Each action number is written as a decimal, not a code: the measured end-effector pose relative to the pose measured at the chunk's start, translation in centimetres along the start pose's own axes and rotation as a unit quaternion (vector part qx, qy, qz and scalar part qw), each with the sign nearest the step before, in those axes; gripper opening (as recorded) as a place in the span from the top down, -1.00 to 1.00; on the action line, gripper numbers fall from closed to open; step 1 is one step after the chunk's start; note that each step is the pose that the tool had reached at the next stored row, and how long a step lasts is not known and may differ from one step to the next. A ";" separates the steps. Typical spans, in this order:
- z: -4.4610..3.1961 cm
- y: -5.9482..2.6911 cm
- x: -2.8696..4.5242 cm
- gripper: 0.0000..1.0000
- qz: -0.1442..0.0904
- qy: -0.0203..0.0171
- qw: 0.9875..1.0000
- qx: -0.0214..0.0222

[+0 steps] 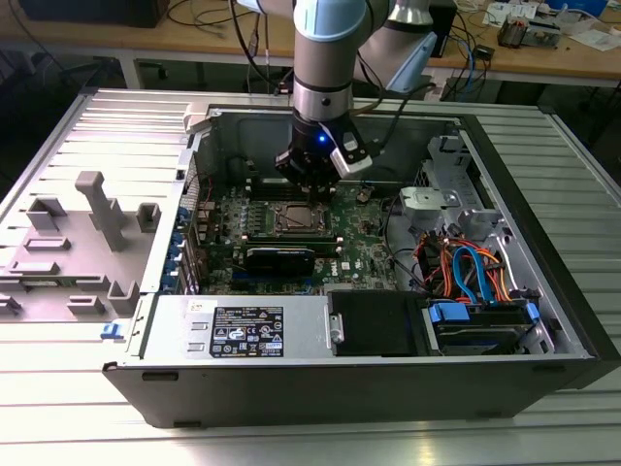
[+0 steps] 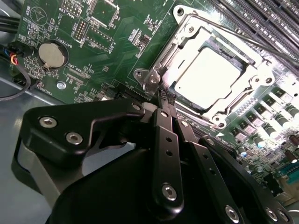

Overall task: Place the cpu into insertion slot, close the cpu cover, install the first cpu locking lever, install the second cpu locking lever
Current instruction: 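Install the second cpu locking lever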

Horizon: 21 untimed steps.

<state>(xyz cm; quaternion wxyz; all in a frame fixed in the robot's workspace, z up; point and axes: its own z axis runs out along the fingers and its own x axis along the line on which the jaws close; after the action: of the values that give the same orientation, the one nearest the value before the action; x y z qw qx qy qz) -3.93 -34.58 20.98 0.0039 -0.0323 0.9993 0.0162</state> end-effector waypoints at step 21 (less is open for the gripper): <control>-0.59 -0.99 0.06 0.79 0.003 0.000 1.000 0.001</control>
<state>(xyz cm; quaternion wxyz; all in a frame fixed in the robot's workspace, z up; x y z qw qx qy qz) -3.93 -35.59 21.54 0.0040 -0.0293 0.9995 0.0149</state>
